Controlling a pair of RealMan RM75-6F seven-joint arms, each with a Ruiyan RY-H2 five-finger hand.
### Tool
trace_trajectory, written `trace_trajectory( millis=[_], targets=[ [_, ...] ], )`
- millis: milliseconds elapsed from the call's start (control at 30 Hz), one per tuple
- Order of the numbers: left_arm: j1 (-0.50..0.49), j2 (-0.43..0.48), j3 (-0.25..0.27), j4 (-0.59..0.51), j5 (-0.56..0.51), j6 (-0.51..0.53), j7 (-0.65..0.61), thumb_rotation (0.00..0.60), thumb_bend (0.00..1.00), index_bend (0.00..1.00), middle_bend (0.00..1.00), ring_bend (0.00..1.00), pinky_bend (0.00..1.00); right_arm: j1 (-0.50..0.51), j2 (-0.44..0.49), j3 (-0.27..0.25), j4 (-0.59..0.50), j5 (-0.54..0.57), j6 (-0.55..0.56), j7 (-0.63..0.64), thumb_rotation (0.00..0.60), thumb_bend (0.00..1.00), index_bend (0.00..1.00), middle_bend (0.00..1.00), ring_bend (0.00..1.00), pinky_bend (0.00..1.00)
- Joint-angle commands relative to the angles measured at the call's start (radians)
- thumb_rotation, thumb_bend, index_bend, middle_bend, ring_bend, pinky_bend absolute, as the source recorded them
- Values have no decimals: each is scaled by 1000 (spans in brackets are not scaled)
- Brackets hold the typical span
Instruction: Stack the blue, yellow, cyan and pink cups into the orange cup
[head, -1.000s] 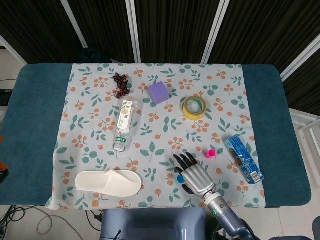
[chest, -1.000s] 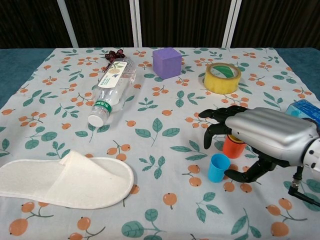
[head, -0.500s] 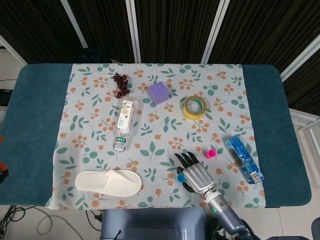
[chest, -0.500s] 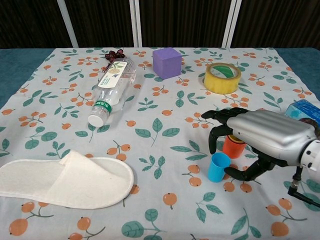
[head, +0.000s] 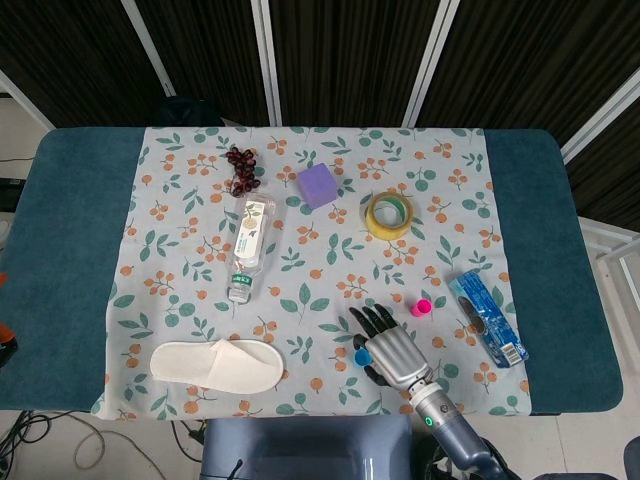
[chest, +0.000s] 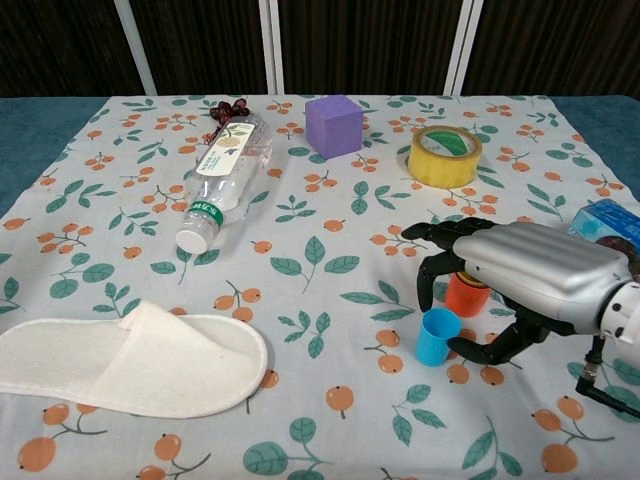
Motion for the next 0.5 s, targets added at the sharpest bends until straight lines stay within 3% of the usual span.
trace_trajectory(
  millis=[33, 267, 500],
  targets=[
    [0, 0, 0, 0, 0, 1, 0, 600, 813, 157, 29, 18, 76, -1, 7, 2, -11, -8, 2, -1, 600, 459, 490, 0, 0, 61],
    [0, 0, 0, -1, 2, 2, -2, 600, 814, 157, 29, 18, 76, 5, 66, 26, -96, -14, 9, -15, 600, 459, 490, 0, 0, 61],
    [0, 0, 0, -1, 3, 2, -2, 600, 813, 157, 29, 18, 76, 29, 158, 94, -199, 48, 2, -27, 600, 458, 490, 0, 0, 61]
  ],
)
